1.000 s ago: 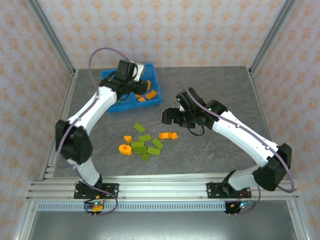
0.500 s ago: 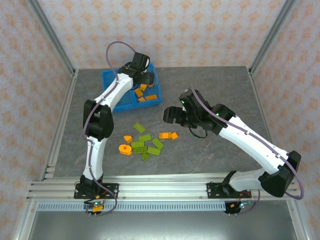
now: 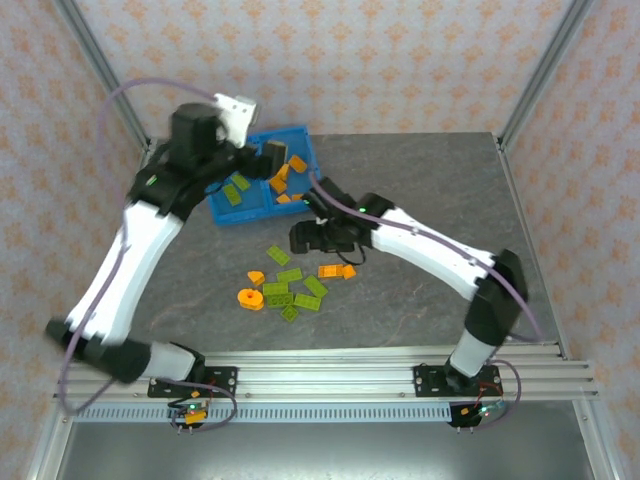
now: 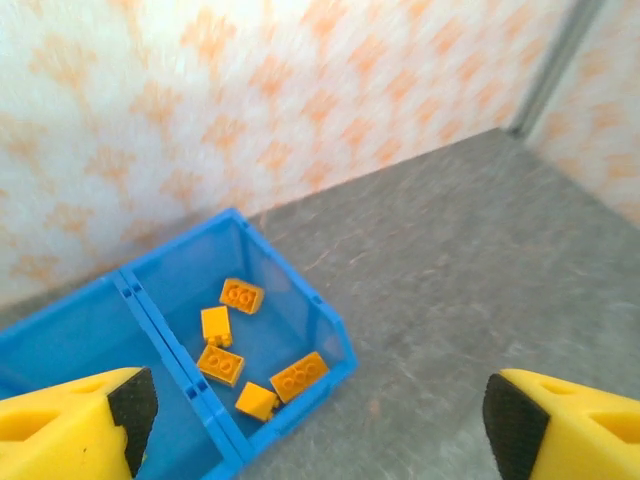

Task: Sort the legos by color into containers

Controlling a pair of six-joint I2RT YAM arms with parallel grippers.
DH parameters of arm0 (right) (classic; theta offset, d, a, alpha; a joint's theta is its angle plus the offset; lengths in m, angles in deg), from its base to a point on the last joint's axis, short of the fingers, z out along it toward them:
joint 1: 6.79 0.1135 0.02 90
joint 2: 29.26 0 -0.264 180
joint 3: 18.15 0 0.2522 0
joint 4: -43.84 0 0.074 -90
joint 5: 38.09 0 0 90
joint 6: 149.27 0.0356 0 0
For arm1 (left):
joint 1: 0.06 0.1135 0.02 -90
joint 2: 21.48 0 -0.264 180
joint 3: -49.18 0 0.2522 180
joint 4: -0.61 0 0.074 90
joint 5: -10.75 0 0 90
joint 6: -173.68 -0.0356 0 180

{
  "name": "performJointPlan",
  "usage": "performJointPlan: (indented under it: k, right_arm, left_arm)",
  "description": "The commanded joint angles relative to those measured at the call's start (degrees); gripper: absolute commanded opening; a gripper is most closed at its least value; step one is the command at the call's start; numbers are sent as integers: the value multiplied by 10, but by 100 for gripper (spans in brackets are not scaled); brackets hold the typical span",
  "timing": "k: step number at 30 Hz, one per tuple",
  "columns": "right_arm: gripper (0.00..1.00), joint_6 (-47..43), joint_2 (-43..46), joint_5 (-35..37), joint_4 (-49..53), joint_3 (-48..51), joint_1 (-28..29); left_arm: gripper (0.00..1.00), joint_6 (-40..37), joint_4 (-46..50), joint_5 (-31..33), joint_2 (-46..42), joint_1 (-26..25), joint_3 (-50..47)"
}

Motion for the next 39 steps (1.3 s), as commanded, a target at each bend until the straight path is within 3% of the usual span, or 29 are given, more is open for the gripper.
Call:
performJointPlan:
  k: [1, 6, 11, 18, 28, 34, 39]
  right_arm:
    - [84, -50, -75, -1, 0, -53, 18]
    - [80, -64, -201, 28, 0, -138, 27]
    - [75, -100, -300, 29, 19, -210, 27]
    - [67, -117, -398, 25, 47, -284, 27]
    - [32, -101, -408, 53, 64, -273, 27]
    - [27, -86, -370, 71, 80, -339, 27]
    - [27, -33, -299, 25, 7, -332, 27]
  left_arm:
    - [96, -113, 89, -13, -110, -11, -82]
    - [100, -268, 299, -77, -256, -13, -168]
    - [100, -334, 381, -152, -393, -13, -267]
    - [100, -295, 310, -206, -441, -13, -328]
    - [100, -333, 317, -234, -408, -13, -330]
    - [100, -320, 301, -232, -412, -12, -332]
    - [100, -286, 236, -149, -461, -12, -344]
